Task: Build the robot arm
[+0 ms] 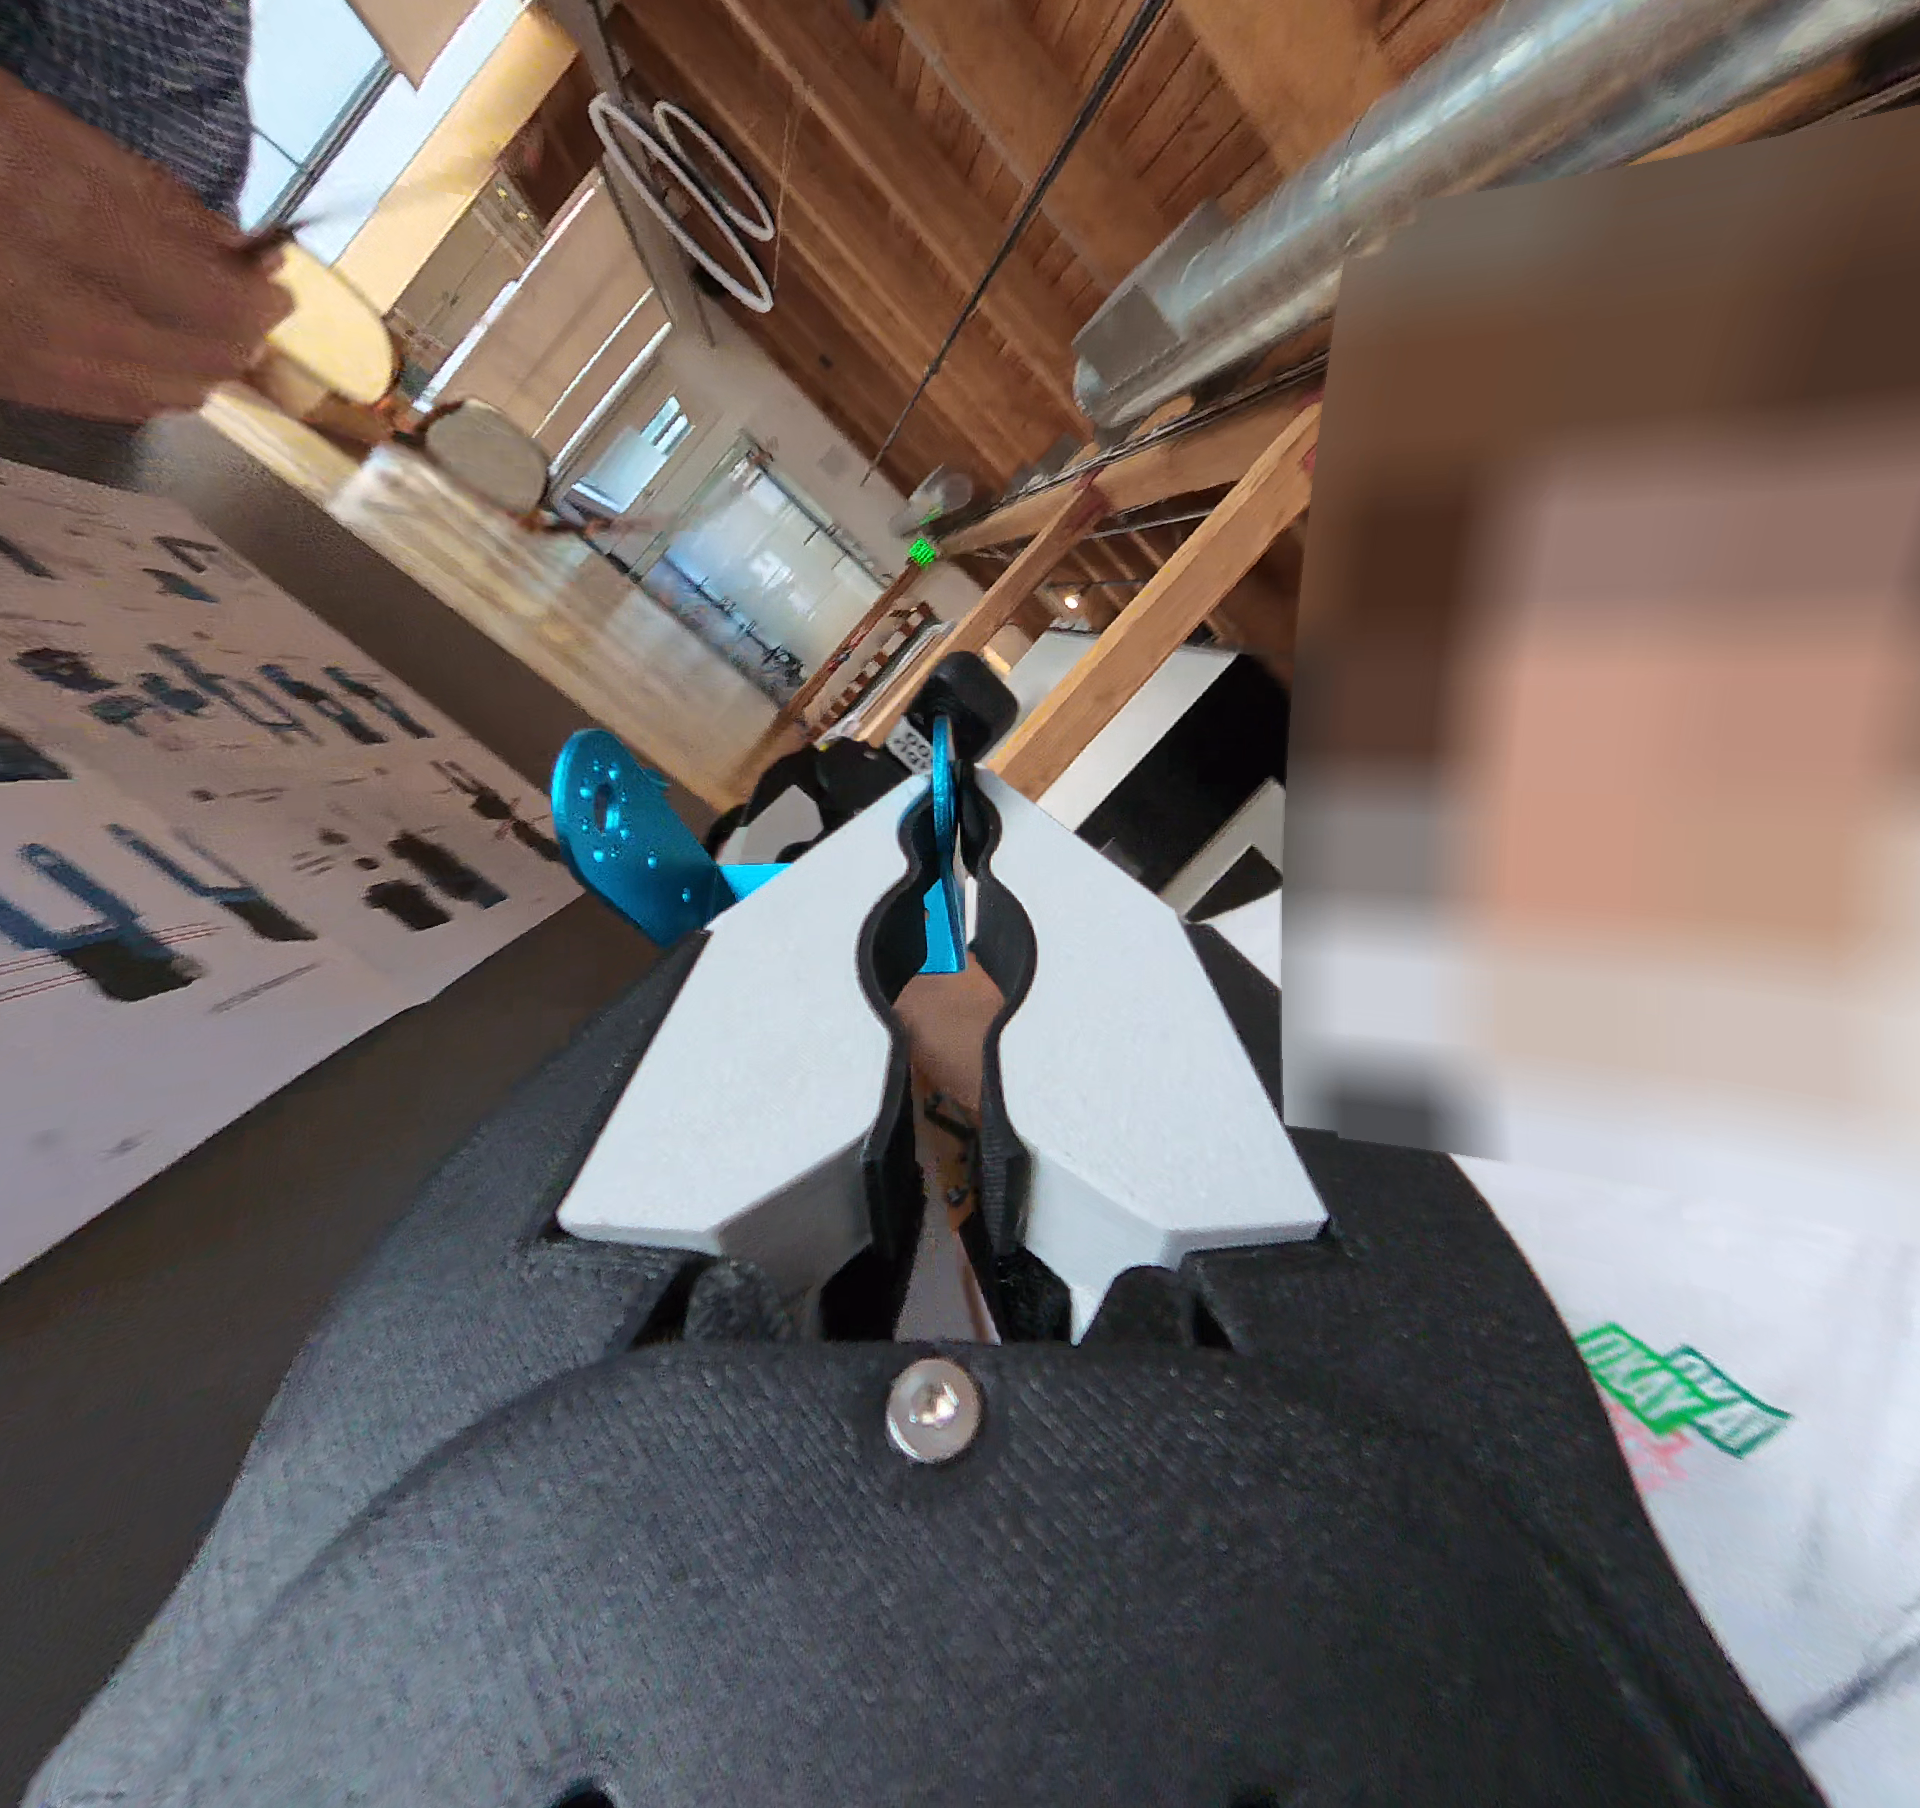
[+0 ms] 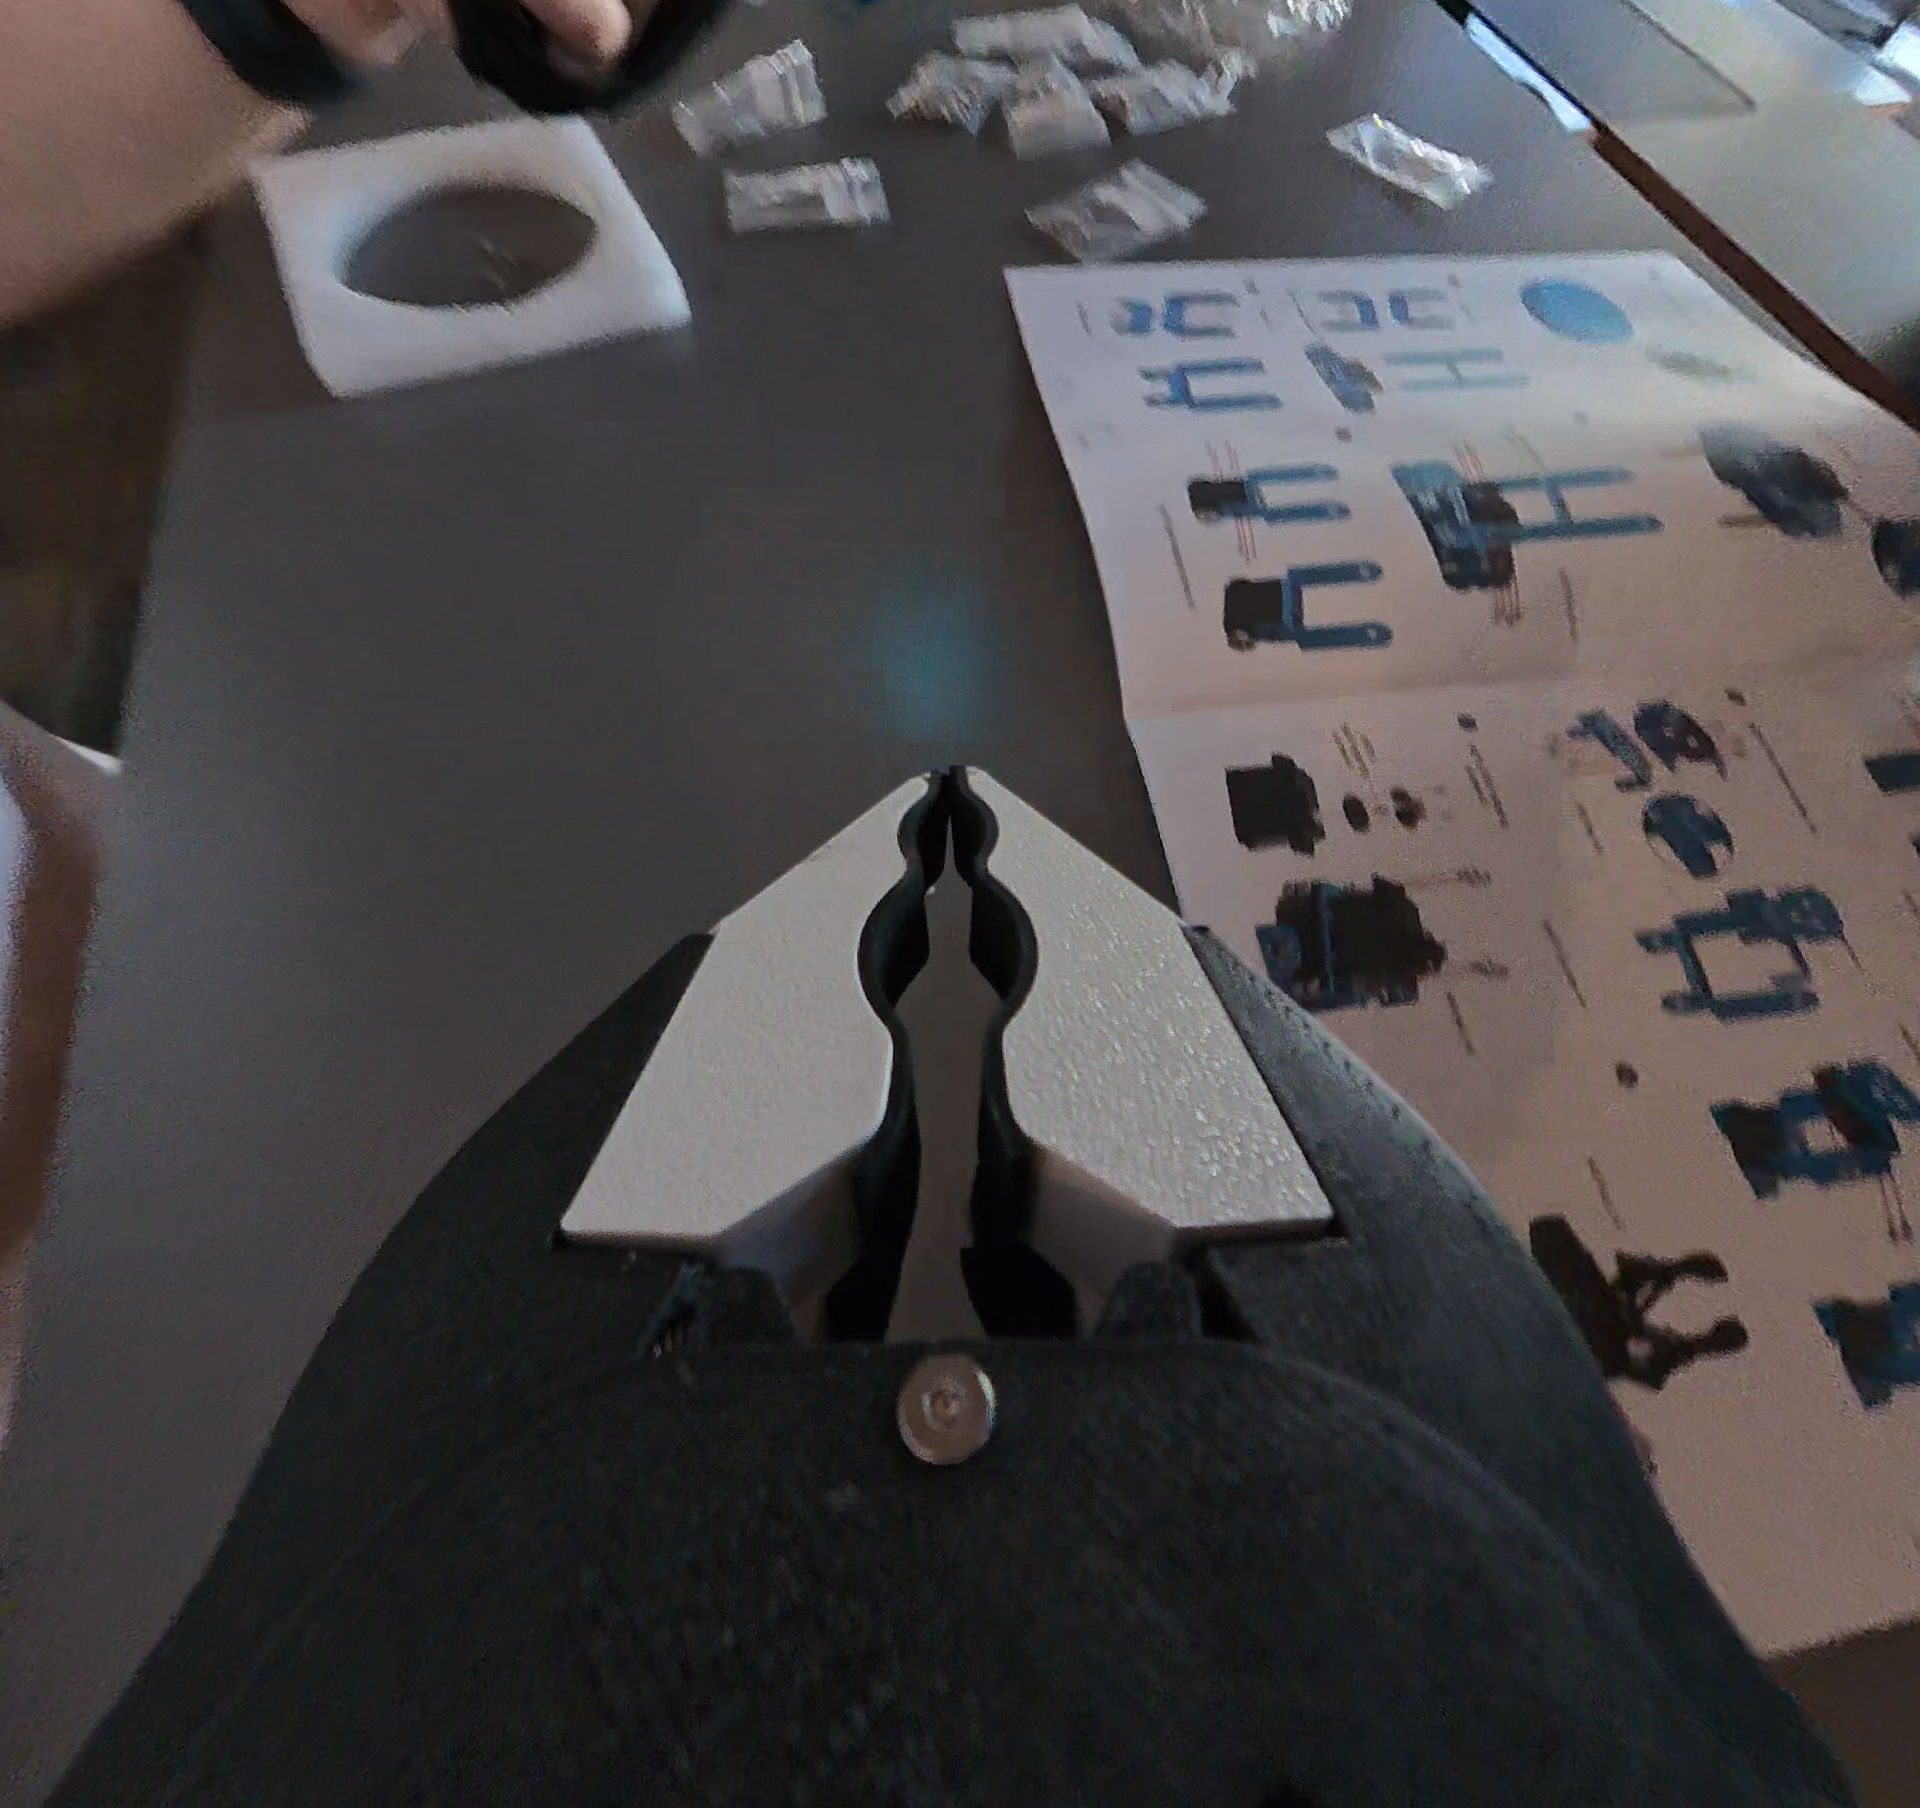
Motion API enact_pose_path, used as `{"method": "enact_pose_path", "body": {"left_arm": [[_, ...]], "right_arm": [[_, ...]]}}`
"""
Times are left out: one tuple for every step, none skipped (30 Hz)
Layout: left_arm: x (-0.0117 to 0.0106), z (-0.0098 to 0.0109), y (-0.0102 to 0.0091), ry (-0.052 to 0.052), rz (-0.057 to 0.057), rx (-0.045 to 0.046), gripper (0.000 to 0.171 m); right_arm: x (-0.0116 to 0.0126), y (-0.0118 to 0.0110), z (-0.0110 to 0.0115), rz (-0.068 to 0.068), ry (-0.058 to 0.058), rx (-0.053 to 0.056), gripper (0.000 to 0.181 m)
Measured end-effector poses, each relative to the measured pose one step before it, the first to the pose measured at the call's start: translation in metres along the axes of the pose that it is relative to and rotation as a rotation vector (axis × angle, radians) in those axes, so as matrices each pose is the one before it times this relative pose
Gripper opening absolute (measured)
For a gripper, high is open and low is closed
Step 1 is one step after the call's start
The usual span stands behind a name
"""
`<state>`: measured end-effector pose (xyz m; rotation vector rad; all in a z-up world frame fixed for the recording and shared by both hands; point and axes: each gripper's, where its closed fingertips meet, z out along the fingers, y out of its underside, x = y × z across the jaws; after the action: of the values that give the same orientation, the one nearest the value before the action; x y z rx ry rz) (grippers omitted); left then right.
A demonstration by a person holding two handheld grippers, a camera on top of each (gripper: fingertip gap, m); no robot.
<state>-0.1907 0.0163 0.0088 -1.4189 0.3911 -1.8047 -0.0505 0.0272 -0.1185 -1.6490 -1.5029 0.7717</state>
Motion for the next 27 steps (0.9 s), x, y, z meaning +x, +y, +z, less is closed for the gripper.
{"method": "enact_pose_path", "body": {"left_arm": [[-0.00442, -0.00280, -0.00245, -0.0146, 0.0003, -0.00678, 0.000], [-0.00389, -0.00212, -0.00297, -0.0105, -0.0052, -0.00502, 0.000], [-0.00162, -0.00159, -0.00231, 0.0001, 0.0043, -0.00757, 0.000], [0.00018, -0.00128, -0.00211, 0.0053, 0.0119, -0.00599, 0.000], [0.00056, -0.00145, -0.00226, -0.0001, 0.0091, -0.00163, 0.000], [0.00087, -0.00161, -0.00182, -0.0040, 0.0109, -0.00230, 0.000], [0.00155, -0.00169, -0.00229, -0.0054, 0.0143, 0.00064, 0.000], [0.00190, -0.00172, -0.00344, -0.0077, 0.0113, 0.00652, 0.000], [0.00248, -0.00174, -0.00374, -0.0060, 0.0125, 0.00632, 0.000], [0.00318, -0.00154, -0.00354, -0.0027, 0.0146, 0.00498, 0.000], [0.00310, -0.00163, -0.00270, -0.0020, 0.0149, 0.00213, 0.000], [0.00246, -0.00163, -0.00138, -0.0047, 0.0169, -0.00326, 0.000], [0.00138, -0.00169, 0.00006, -0.0082, 0.0192, -0.00789, 0.000], [0.00019, -0.00173, 0.00102, -0.0119, 0.0196, -0.01069, 0.000], [-0.00126, -0.00187, 0.00114, -0.0175, 0.0178, -0.00832, 0.000], [-0.00170, -0.00172, 0.00102, -0.0187, 0.0203, -0.00548, 0.000], [-0.00128, -0.00143, 0.00073, -0.0142, 0.0199, -0.00108, 0.000], [-0.00068, -0.00115, 0.00013, -0.0074, 0.0110, 0.00753, 0.000], [0.00037, -0.00081, 0.00013, 0.0021, 0.0002, 0.01289, 0.000], [0.00130, -0.00046, 0.00063, 0.0110, -0.0096, 0.01387, 0.000], [0.00156, -0.00017, 0.00164, 0.0125, -0.0181, 0.00877, 0.000], [0.00153, -0.00004, 0.00258, 0.0086, -0.0130, 0.00021, 0.000], [0.00054, 0.00002, 0.00253, -0.0021, -0.0033, -0.00489, 0.000], [-0.00007, 0.00007, 0.00137, -0.0096, 0.0049, -0.00416, 0.000], [0.00042, 0.00017, 0.00042, -0.0077, 0.0095, -0.00360, 0.000], [0.00155, 0.00018, 0.00002, -0.0005, 0.0092, -0.00464, 0.000], [0.00216, 0.00011, -0.00025, 0.0049, 0.0078, -0.00348, 0.000]], "right_arm": [[0.00153, 0.00661, 0.00109, 0.0162, 0.0260, -0.0294, 0.000], [0.00123, 0.00651, -0.00030, 0.0245, 0.0257, -0.0370, 0.000], [-0.00029, 0.00325, -0.00221, 0.0147, 0.0247, -0.0153, 0.000], [-0.00281, 0.00127, -0.00276, 0.0101, 0.0132, 0.0027, 0.000], [-0.00252, 0.00322, -0.00159, 0.0231, 0.0110, -0.0070, 0.000], [-0.00104, 0.00521, 0.00019, 0.0254, 0.0169, -0.0182, 0.000], [-0.00192, 0.00454, 0.00205, 0.0175, 0.0100, -0.0121, 0.000], [-0.00517, 0.00420, 0.00299, 0.0221, -0.0110, -0.0173, 0.000], [-0.00554, 0.00217, 0.00292, 0.0215, -0.0119, -0.0105, 0.004], [-0.00697, 0.00079, 0.00196, 0.0177, -0.0139, -0.0048, 0.008], [-0.00724, 0.00134, 0.00035, 0.0142, -0.0087, -0.0087, 0.011], [-0.00704, 0.00207, -0.00110, 0.0024, -0.0013, -0.0056, 0.011], [-0.00449, 0.00305, -0.00151, -0.0016, 0.0128, -0.0003, 0.011], [-0.00297, 0.00397, -0.00057, 0.0079, 0.0129, 0.0018, 0.012], [-0.00255, 0.00408, 0.00076, 0.0194, 0.0035, -0.0033, 0.015], [0.00000, 0.00275, 0.00192, 0.0193, 0.0089, -0.0022, 0.016], [0.00289, 0.00002, 0.00236, 0.0274, 0.0195, 0.0048, 0.016], [-0.00013, -0.00213, 0.00268, 0.0368, -0.0032, 0.0028, 0.016], [-0.00283, -0.00311, 0.00185, 0.0286, -0.0151, -0.0014, 0.015], [-0.00018, -0.00230, 0.00119, 0.0181, 0.0095, -0.0108, 0.014], [0.00219, 0.00014, 0.00110, 0.0064, 0.0301, -0.0280, 0.013], [0.00373, 0.00154, 0.00112, 0.0012, 0.0403, -0.0368, 0.013], [0.00344, 0.00041, 0.00080, 0.0040, 0.0371, -0.0263, 0.012], [0.00127, -0.00173, 0.00042, 0.0075, 0.0220, -0.0112, 0.012], [-0.00001, -0.00124, 0.00082, 0.0079, 0.0123, -0.0105, 0.012], [0.00055, 0.00042, 0.00132, 0.0082, 0.0130, -0.0168, 0.012], [0.00040, -0.00090, 0.00108, -0.0013, 0.0121, -0.0078, 0.011]]}}
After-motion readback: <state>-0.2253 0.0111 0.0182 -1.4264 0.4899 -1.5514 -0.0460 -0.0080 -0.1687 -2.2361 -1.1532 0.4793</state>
